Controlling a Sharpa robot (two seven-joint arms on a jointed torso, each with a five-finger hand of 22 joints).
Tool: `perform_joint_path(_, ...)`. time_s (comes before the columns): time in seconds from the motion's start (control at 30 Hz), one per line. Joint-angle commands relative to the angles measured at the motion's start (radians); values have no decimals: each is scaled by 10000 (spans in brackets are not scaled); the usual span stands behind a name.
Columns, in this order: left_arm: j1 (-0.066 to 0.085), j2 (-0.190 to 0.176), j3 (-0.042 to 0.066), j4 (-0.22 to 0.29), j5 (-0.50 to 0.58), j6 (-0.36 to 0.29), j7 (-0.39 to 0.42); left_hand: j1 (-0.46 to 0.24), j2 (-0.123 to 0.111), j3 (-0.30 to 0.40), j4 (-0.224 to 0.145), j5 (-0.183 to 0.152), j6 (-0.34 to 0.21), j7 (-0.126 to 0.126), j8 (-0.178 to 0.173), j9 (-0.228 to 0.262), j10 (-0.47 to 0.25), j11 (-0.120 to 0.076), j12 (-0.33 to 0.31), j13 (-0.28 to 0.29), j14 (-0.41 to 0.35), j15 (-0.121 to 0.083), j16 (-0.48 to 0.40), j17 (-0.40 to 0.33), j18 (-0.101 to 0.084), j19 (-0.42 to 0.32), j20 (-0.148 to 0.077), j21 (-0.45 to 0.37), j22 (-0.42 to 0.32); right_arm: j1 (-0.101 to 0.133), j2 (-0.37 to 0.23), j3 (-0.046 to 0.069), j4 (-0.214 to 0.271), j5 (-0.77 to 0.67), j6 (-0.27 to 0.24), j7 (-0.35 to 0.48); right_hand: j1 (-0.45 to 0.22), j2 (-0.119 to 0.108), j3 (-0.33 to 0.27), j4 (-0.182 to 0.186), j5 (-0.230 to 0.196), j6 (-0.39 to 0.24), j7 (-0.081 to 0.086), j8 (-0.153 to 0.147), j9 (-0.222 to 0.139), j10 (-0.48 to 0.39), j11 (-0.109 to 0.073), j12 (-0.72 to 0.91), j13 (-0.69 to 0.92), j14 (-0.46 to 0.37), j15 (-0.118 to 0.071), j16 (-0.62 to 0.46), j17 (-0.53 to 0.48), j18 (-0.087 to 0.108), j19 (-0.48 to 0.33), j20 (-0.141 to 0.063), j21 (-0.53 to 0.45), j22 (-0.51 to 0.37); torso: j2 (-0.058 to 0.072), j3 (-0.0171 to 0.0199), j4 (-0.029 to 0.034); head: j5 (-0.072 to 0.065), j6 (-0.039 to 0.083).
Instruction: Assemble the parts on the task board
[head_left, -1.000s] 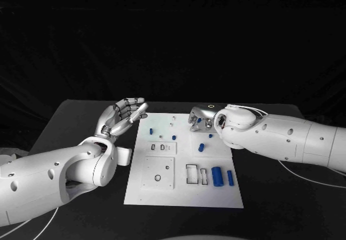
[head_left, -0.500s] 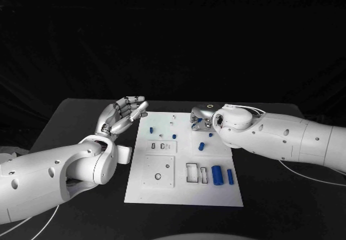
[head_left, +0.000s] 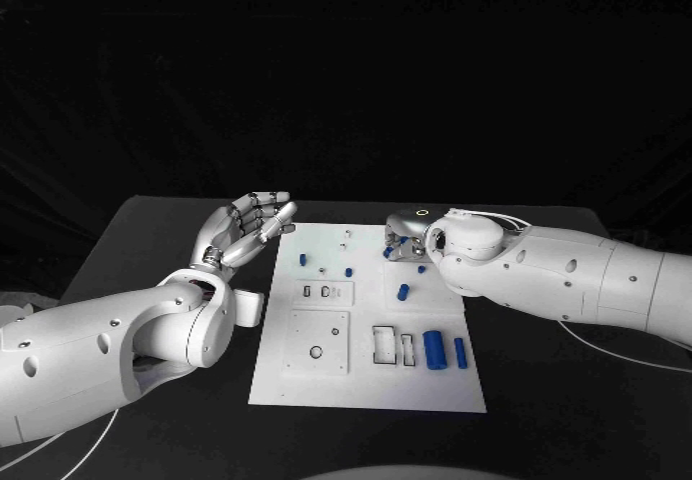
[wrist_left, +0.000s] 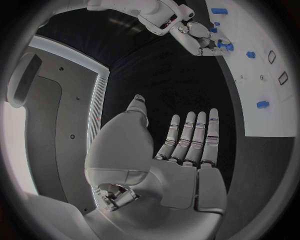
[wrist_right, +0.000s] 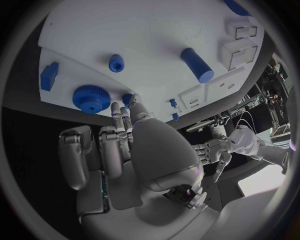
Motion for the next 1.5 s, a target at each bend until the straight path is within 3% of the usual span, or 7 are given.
perform_joint_path(0.03,18,40,6,-6,-78,171,74,-1,146,70,21,-38,51,1141,-35,6,16,-8,-37,-18,-19,3,-17,-16,181,-44,14,-3,-18,-10,15,-1,-23,-128,289,-216,52,85,84,37,-35,70,-49,-23,-14,144,-29,-71,8,1041,-89,41,2634,-68,1046,-80,44,2627,-8,-9,-1,-25,-25)
perform_joint_path(0.53,18,106,4,-157,-78,170,71,15,187,85,19,-42,50,1143,-48,6,15,-6,-44,-20,-18,5,-24,-18,178,-61,14,-8,-24,-48,14,-2,-91,18,103,80,240,343,486,213,-52,729,-351,111,20,998,-353,-270,-2,1041,-463,41,2634,-68,1046,-439,44,2627,-14,-19,13,20,-29)
perform_joint_path(0.8,18,123,3,-219,-78,157,70,21,207,92,18,-42,49,1144,-54,5,14,-6,-47,-22,-19,6,-27,-19,176,-68,14,-11,-27,-74,-26,-2,-30,140,-92,170,293,262,567,243,-45,805,-346,79,10,1134,-368,-403,-11,1041,-497,41,2634,-68,1046,-494,44,2627,-26,-24,8,36,-20)
perform_joint_path(0.93,18,122,2,-238,-78,155,65,21,207,92,18,-42,49,1144,-54,5,14,-6,-47,-22,-19,6,-27,-19,176,-68,14,-11,-27,-80,-7,-2,-25,166,-75,135,222,69,519,326,-51,610,-257,-65,-57,1043,-298,-580,-18,1041,-439,41,2634,-68,1046,-479,44,2627,-34,-26,10,42,-12)
perform_joint_path(1.07,17,115,1,-242,-78,156,58,26,216,95,17,-43,49,1145,-58,5,13,-5,-49,-22,-19,7,-28,-20,175,-72,14,-12,-28,-83,10,-2,-21,176,-115,125,139,-189,438,419,-57,137,-15,-121,-166,761,-96,-697,-12,1041,-152,41,2634,-68,1046,-308,44,2627,-29,-28,12,36,-3)
perform_joint_path(1.2,17,109,0,-239,-78,157,54,26,216,95,17,-43,49,1145,-58,5,13,-5,-49,-22,-19,7,-28,-20,175,-72,14,-12,-28,-86,24,-2,-15,179,-217,159,166,-289,449,434,-61,-50,132,-111,-177,641,32,-691,-7,1041,-2,41,2634,-68,1046,-186,44,2627,-29,-25,10,37,-1)
perform_joint_path(1.5,17,110,-2,-241,-78,162,52,27,216,95,17,-43,49,1145,-58,5,13,-5,-49,-22,-19,7,-28,-20,175,-72,14,-12,-28,-93,75,-2,-6,183,-322,228,189,-294,475,443,-61,-76,158,-95,-169,626,63,-679,-2,1041,41,41,2634,-68,1046,-137,44,2627,-26,-28,5,38,8)
